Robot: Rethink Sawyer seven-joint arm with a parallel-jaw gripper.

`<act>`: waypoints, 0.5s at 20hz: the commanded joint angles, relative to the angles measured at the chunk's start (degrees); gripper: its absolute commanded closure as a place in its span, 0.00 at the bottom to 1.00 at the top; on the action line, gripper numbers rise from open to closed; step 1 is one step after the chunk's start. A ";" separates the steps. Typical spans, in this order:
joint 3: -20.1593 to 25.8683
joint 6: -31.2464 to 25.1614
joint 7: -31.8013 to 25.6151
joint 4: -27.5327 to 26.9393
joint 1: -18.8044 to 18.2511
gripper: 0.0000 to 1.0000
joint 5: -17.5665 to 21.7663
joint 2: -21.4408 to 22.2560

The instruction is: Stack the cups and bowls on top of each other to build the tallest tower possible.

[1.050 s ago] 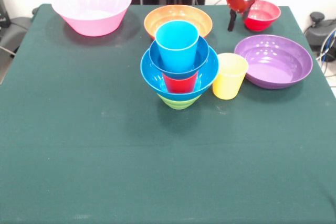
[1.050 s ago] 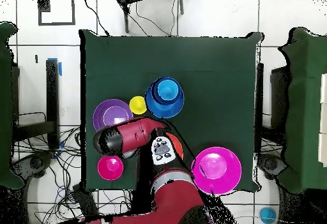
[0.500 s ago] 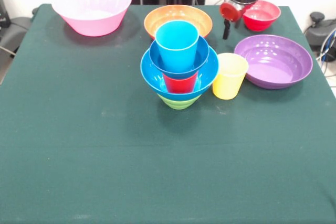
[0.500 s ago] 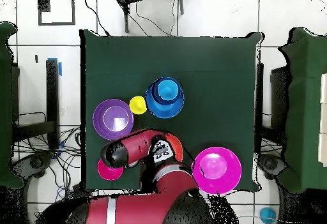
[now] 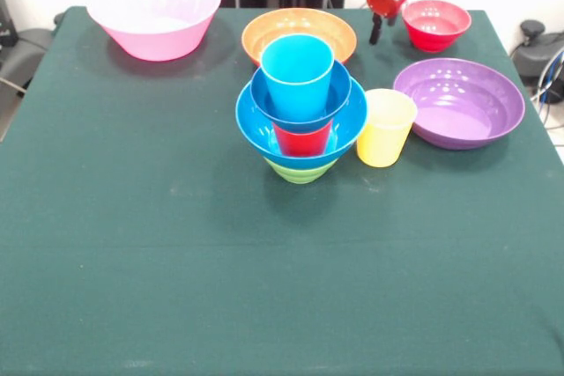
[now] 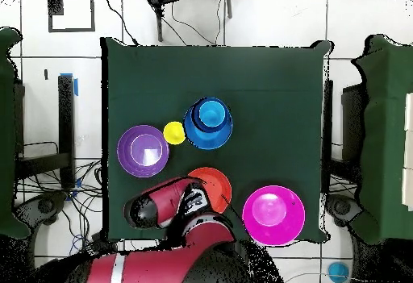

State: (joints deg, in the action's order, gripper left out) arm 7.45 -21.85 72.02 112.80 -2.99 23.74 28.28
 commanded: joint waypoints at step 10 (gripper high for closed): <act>-1.04 8.10 11.70 0.70 5.65 0.00 1.02 1.20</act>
State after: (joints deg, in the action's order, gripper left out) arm 5.74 -20.56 72.48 114.70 1.62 23.72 30.55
